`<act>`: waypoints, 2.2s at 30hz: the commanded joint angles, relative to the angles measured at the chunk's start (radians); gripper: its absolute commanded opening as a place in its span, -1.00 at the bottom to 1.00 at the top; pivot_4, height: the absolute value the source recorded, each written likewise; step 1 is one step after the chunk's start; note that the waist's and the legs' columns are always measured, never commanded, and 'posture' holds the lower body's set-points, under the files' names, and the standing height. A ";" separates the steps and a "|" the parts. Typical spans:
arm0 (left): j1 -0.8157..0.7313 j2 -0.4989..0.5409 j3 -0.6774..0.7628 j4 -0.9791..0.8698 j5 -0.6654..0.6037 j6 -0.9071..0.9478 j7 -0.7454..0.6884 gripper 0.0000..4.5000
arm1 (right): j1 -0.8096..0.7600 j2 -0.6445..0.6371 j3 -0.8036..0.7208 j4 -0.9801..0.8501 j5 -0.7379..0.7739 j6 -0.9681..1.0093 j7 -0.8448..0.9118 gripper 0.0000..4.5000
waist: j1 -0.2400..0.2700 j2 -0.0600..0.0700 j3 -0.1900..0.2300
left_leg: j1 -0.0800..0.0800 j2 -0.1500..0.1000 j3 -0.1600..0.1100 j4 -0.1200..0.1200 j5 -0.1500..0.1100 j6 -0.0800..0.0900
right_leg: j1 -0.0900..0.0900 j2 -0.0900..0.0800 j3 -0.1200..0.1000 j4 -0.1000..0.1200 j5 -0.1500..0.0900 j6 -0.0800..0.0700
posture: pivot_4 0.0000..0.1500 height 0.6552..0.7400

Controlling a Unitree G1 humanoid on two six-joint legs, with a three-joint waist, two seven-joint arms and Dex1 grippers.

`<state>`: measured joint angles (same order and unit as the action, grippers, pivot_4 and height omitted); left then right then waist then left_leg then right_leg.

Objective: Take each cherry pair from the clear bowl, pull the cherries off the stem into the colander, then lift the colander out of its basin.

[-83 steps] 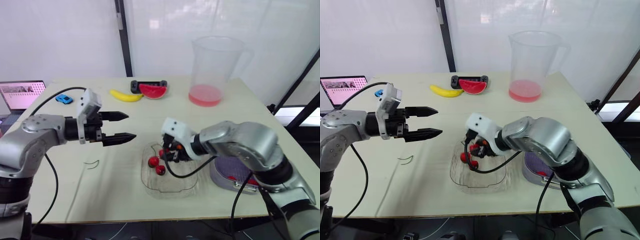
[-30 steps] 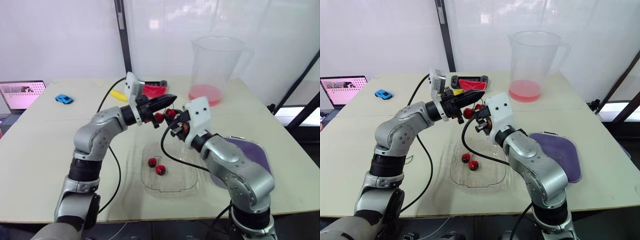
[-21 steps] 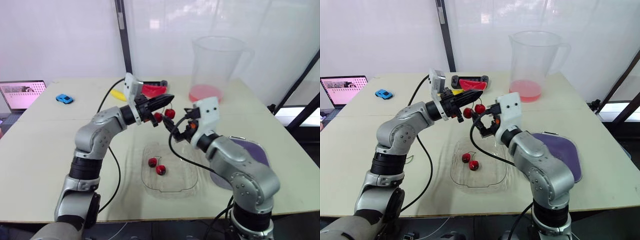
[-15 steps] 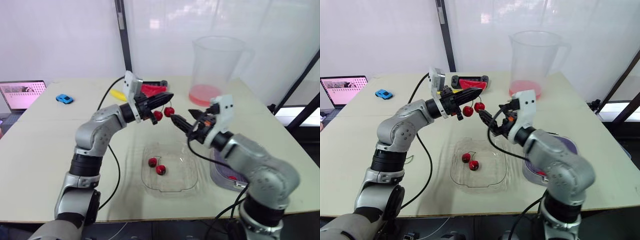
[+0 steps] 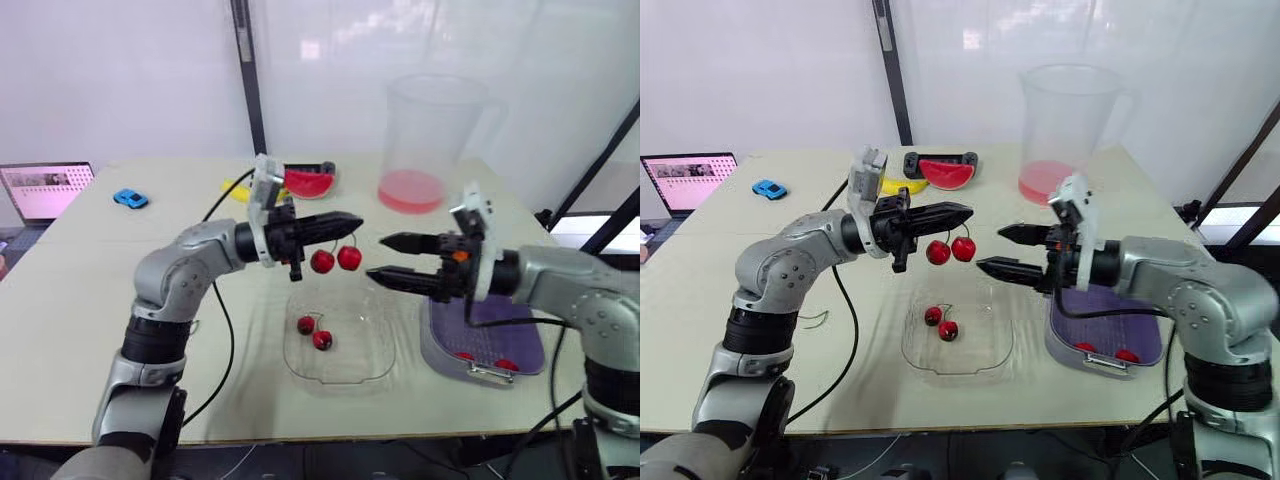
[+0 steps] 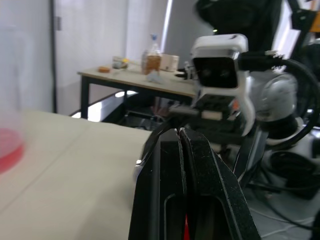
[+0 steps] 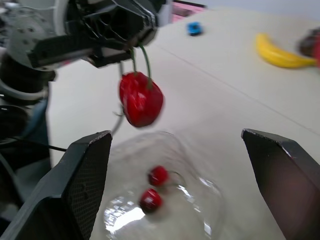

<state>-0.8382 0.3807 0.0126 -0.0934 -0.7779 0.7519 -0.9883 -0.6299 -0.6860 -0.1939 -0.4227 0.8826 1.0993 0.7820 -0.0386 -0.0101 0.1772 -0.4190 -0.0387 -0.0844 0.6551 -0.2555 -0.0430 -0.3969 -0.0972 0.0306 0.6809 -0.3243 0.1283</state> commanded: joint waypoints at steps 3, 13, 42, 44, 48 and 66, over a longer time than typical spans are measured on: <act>-0.001 -0.012 0.004 -0.059 -0.031 0.015 0.024 -1.00 | -0.040 0.052 0.013 -0.004 0.049 -0.017 -0.047 0.96 | 0.004 0.000 0.000 | -0.001 0.000 0.000 0.002 0.000 0.000 | 0.000 0.000 0.000 0.000 0.000 0.000 | 1.00 1.00; -0.011 -0.035 -0.009 -0.051 -0.020 0.007 0.044 -1.00 | -0.044 0.118 0.013 0.006 0.154 0.015 -0.154 0.42 | 0.004 0.000 0.000 | -0.001 0.000 -0.001 0.002 0.000 0.000 | 0.000 0.000 -0.001 0.000 0.000 0.000 | 1.00 1.00; -0.012 -0.040 -0.012 -0.048 -0.010 -0.018 0.054 -1.00 | 0.051 -0.030 0.054 -0.029 0.192 0.041 -0.096 -0.86 | 0.005 0.000 0.000 | -0.001 0.000 -0.001 0.003 -0.001 0.001 | 0.001 0.000 -0.001 0.000 0.000 0.000 | 1.00 1.00; -0.011 -0.041 -0.011 -0.048 -0.009 -0.020 0.053 -1.00 | 0.061 -0.061 0.061 -0.044 0.198 0.051 -0.081 -0.86 | 0.005 0.000 0.000 | -0.001 0.000 -0.001 0.003 -0.001 0.001 | 0.001 0.000 -0.001 -0.001 0.000 0.000 | 1.00 1.00; -0.008 -0.041 -0.011 -0.044 -0.003 -0.030 0.049 -1.00 | 0.044 -0.108 0.063 -0.072 0.231 0.078 -0.066 -0.86 | 0.005 0.000 0.000 | -0.001 0.000 -0.001 0.003 -0.001 0.001 | 0.001 0.000 -0.001 -0.001 0.000 0.000 | 1.00 1.00; 0.080 -0.026 -0.001 -0.100 0.003 -0.049 0.094 -1.00 | 0.193 -0.610 0.100 0.331 -0.293 -0.325 0.257 -0.86 | 0.018 0.000 0.000 | -0.003 0.000 0.000 0.007 -0.003 0.005 | 0.004 0.001 -0.003 -0.007 0.000 0.000 | 1.00 1.00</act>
<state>-0.7625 0.3469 -0.0043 -0.1529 -0.7744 0.7269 -0.8984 -0.4415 -1.2769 -0.1234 -0.1083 0.6612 0.8362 1.0196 -0.0210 -0.0097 0.1776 -0.4218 -0.0384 -0.0841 0.6621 -0.2583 -0.0384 -0.3928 -0.0961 0.0275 0.6744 -0.3244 0.1285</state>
